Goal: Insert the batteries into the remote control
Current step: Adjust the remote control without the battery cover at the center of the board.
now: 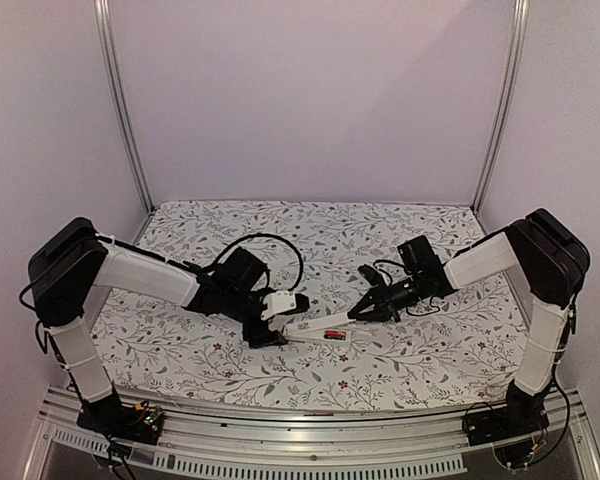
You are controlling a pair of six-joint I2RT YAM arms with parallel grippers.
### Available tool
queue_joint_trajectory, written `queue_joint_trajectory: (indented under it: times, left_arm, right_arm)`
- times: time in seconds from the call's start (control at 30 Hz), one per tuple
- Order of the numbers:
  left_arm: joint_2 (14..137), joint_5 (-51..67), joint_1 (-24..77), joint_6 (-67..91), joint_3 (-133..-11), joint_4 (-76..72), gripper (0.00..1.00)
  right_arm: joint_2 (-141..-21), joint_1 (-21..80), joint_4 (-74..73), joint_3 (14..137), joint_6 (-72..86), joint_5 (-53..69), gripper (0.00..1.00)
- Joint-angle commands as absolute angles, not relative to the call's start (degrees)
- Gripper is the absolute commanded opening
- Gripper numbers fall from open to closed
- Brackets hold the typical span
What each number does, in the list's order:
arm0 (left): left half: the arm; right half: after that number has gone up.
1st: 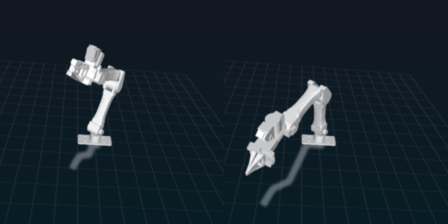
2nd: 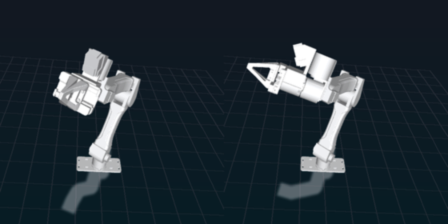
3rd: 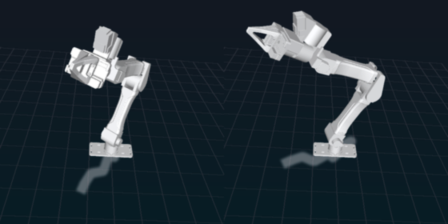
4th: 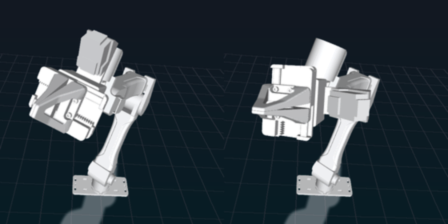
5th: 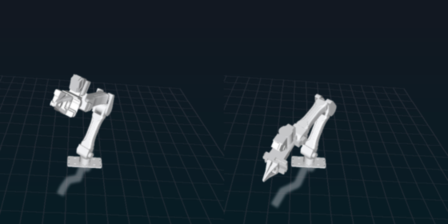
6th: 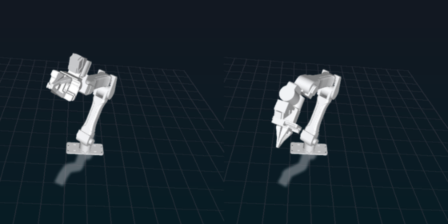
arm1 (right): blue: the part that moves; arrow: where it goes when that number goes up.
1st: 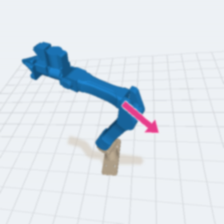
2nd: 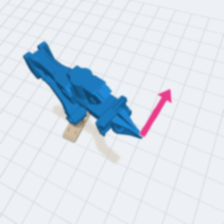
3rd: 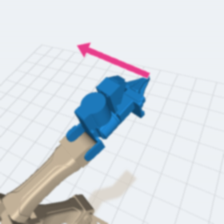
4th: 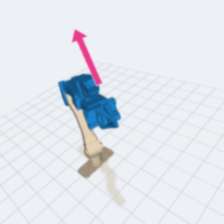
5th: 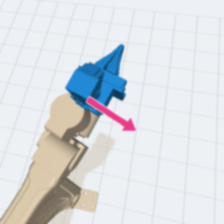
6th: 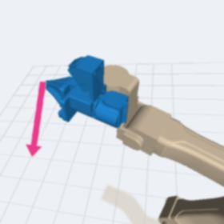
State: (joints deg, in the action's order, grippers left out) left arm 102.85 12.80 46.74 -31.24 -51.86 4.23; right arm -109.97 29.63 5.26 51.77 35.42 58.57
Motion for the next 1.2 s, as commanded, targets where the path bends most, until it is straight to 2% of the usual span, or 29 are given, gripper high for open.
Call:
queue_joint_trajectory:
  times: [0.0, 0.07, 0.27, 0.67, 0.77, 0.9, 1.0, 1.17]
  left_arm:
    - [104.95, 18.33, 45.72, -32.61, -54.48, 6.69, 0.74]
    - [104.98, 19.82, 45.75, -32.21, -54.68, 7.36, 0.7]
    - [104.99, 22.73, 46.7, -31.92, -53.87, 7.5, 0.69]
    - [107.14, 18.85, 49.11, -27.76, -55.2, 6.84, 0.46]
    - [106.93, 18.59, 50.54, -25.59, -54.75, 6.43, 0.44]
    - [106.32, 16.87, 52.79, -23.52, -52.95, 5.0, 0.44]
    - [105.81, 15.66, 53.09, -21.59, -52.36, 3.88, 0.48]
    - [101.89, 13.21, 52.94, -19.98, -49.83, 1.26, 0.7]
  right_arm:
    - [-107.57, 29.97, 3.41, 52.72, 35.15, 55.82, 0.0]
    - [-107.11, 29.98, 3.25, 52.52, 34.91, 55.89, 0.0]
    - [-104.53, 29.33, 2.31, 52.03, 34.65, 56.24, 0.0]
    - [-97.56, 27.17, -3.83, 50.27, 31.64, 54.74, 0.0]
    - [-96.46, 26.67, -5.01, 49.48, 30.79, 54.12, 0.0]
    - [-94.95, 26.04, -6.28, 48.87, 29.85, 54.23, 0.0]
    - [-96.12, 25.68, -8.22, 49.68, 27.62, 55.96, 0.0]
    - [-98.29, 25.66, -12.24, 52.72, 22.51, 57.77, 0.0]
